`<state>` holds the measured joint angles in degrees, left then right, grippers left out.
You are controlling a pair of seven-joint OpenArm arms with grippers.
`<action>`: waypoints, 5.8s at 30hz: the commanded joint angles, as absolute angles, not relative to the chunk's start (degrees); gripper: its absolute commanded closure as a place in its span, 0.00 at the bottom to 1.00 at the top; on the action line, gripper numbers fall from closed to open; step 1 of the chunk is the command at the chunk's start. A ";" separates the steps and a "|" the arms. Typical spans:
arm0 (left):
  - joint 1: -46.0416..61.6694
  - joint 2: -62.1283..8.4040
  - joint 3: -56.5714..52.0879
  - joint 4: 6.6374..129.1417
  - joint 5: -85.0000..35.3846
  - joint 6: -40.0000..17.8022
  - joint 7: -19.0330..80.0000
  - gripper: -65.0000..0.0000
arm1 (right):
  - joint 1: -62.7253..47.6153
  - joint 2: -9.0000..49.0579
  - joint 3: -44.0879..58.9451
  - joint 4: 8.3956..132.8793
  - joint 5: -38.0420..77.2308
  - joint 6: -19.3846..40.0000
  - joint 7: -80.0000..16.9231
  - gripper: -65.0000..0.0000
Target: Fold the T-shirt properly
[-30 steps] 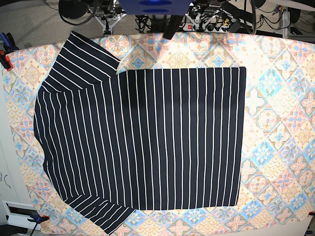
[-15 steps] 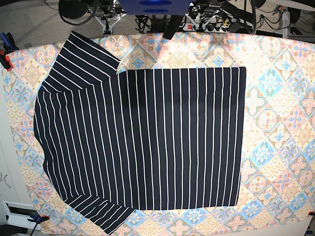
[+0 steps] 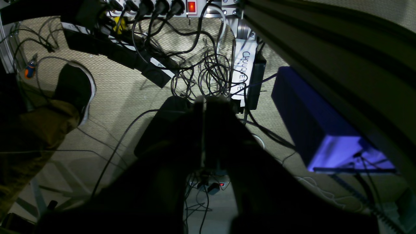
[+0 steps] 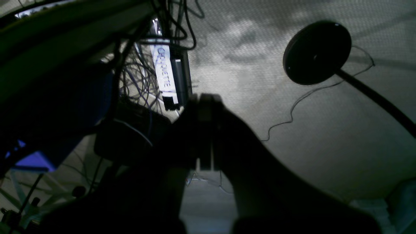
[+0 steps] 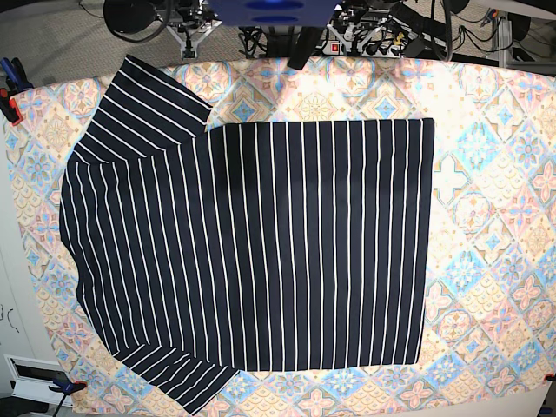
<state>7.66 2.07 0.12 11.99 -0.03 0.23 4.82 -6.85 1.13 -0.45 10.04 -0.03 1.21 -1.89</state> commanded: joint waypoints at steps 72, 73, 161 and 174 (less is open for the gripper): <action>52.79 -3.47 -8.57 112.48 -44.44 0.31 17.80 1.00 | -59.65 11.74 17.19 95.43 0.31 1.01 -7.52 1.00; 51.65 -3.38 -10.07 112.31 -46.73 0.22 20.26 1.00 | -59.56 11.74 17.19 95.69 0.31 1.01 -8.04 1.00; 25.45 -2.07 -23.16 83.03 -64.48 -3.38 38.29 1.00 | -39.25 19.82 3.91 90.95 20.97 1.10 -17.19 0.65; 25.45 -1.98 -23.16 83.03 -64.48 -3.38 38.29 1.00 | -37.23 19.74 6.29 86.37 21.14 1.10 -17.10 0.65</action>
<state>24.93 -1.76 -23.03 82.43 -64.73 -3.64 38.15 -37.23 19.20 6.04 85.82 21.26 0.84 -17.23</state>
